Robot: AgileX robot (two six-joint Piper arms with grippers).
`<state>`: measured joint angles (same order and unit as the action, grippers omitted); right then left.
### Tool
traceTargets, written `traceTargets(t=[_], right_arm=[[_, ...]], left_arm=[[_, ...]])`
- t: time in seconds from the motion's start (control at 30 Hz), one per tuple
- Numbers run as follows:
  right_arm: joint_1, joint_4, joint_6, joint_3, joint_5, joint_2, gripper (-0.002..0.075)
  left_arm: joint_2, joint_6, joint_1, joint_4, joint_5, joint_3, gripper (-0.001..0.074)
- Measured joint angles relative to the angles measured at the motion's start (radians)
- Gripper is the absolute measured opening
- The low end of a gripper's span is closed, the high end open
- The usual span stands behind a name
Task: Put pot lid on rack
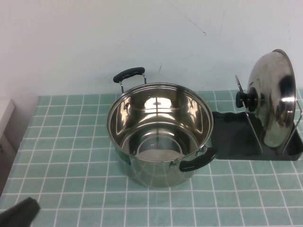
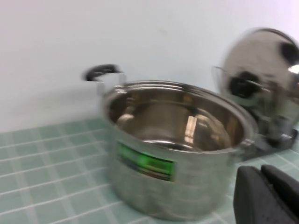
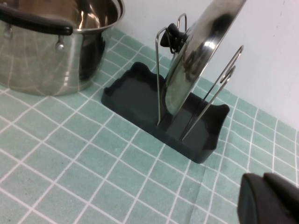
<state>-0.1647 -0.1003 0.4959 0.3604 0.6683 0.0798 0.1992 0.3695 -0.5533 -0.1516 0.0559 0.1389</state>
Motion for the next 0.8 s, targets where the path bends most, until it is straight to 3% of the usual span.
traceTargets(t=[0.27,0.43,0.8], right_arm=[[0.0,-0.002,0.0,0.0,0.0,0.0,0.0],[0.0,-0.002,0.0,0.0,0.0,0.0,0.0],[0.0,-0.003,0.0,0.0,0.0,0.0,0.0]], left_arm=[[-0.119,-0.013,0.25,0.077,0.002,-0.086,-0.0002],[-0.198,-0.013,0.354,0.145,0.017,-0.162,-0.0002],[-0.211,-0.048,0.375,0.138,0.271,-0.164,-0.0002]])
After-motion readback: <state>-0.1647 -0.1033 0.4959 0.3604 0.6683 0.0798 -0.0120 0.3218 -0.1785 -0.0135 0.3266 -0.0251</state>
